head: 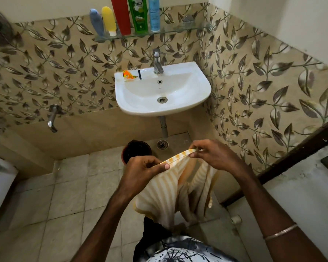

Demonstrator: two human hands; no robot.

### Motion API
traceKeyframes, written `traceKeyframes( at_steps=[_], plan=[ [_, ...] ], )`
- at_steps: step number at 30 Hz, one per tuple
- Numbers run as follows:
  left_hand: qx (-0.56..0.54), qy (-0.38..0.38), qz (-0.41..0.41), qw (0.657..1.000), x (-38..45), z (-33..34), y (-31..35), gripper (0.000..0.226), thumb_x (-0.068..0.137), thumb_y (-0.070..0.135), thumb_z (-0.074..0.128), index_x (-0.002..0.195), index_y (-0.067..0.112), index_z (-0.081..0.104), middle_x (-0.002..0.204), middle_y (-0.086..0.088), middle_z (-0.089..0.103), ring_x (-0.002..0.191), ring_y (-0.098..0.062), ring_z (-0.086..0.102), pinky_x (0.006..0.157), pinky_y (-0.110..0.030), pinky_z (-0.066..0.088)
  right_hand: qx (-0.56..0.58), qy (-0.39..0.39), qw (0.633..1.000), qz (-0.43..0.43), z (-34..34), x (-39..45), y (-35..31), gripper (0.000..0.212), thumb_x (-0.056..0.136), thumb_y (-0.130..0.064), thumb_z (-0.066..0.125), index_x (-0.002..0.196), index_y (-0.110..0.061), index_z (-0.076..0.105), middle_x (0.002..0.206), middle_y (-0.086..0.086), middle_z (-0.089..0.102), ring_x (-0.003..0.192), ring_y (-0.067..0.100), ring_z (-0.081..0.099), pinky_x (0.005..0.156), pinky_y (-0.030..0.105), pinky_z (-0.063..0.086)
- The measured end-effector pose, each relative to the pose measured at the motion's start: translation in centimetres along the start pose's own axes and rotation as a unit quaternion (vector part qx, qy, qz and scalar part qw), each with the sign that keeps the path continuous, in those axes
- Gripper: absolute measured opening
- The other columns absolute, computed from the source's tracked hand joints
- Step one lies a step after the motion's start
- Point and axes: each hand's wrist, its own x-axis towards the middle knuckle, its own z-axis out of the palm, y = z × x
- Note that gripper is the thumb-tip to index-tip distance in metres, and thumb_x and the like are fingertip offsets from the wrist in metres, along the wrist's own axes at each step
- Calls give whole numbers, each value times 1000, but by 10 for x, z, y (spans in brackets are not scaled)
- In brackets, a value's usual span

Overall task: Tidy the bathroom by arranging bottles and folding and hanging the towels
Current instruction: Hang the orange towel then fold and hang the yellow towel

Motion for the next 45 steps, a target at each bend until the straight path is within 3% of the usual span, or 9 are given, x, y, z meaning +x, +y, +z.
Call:
traceKeyframes(
  at_steps=[6,11,14,19,25,28,33,39,45],
  plan=[
    [5,-16,-27,999,0,-7,0,13,80,35,80,83,22,80,76,9,76,69,-5,71,62,-25,56,-20,65,996,58,-5,2,12,8,92,-40,67,88,-46,64,92,-15,68,86,9,64,77,34,51],
    [8,-62,-87,994,2,-21,-11,14,78,33,81,79,20,79,74,4,76,67,-10,71,60,-25,50,27,146,983,109,-11,2,27,12,92,-33,67,84,-41,64,91,-13,67,88,12,63,78,36,51],
    [-80,-37,-89,992,1,-25,-6,15,80,27,80,79,12,78,78,-4,76,68,-10,70,61,-22,50,119,121,981,92,-11,-2,32,18,89,-23,72,87,-40,68,96,-13,69,90,11,64,83,38,53],
    [-215,48,-105,970,7,-12,4,21,79,19,81,80,0,73,82,-19,74,71,-27,67,69,-37,53,327,114,932,105,-10,-11,24,13,88,-16,73,99,-20,78,99,-5,76,98,17,69,78,29,53],
    [-302,60,-116,944,15,4,13,14,87,11,73,99,5,76,83,-13,76,69,-22,72,60,-29,56,493,-55,864,87,-1,-27,5,32,91,8,58,116,-8,70,111,14,76,102,28,73,81,36,62],
    [-287,33,-97,952,18,8,14,17,92,9,66,107,8,75,93,-15,77,81,-27,74,69,-34,58,433,11,900,48,8,-28,-6,34,82,17,65,106,-6,73,100,12,78,90,20,75,78,30,62],
    [-237,36,-59,969,16,16,22,20,84,6,74,104,4,76,90,-10,78,81,-23,75,67,-27,59,345,81,935,6,18,-20,-20,11,80,-3,79,85,-12,76,82,11,77,73,20,74,71,37,61],
    [-276,41,-54,959,11,20,27,24,86,5,72,109,2,74,94,-12,78,87,-26,76,75,-33,62,251,92,963,-37,20,-15,-35,7,85,-21,77,86,-17,72,78,3,75,69,14,75,57,19,54],
    [-267,7,-40,963,6,17,27,26,94,1,60,118,3,70,102,-10,78,96,-24,75,83,-34,61,183,108,975,-58,23,-11,-43,16,86,-34,74,77,-20,70,67,1,72,58,13,71,55,30,58]
  ],
)
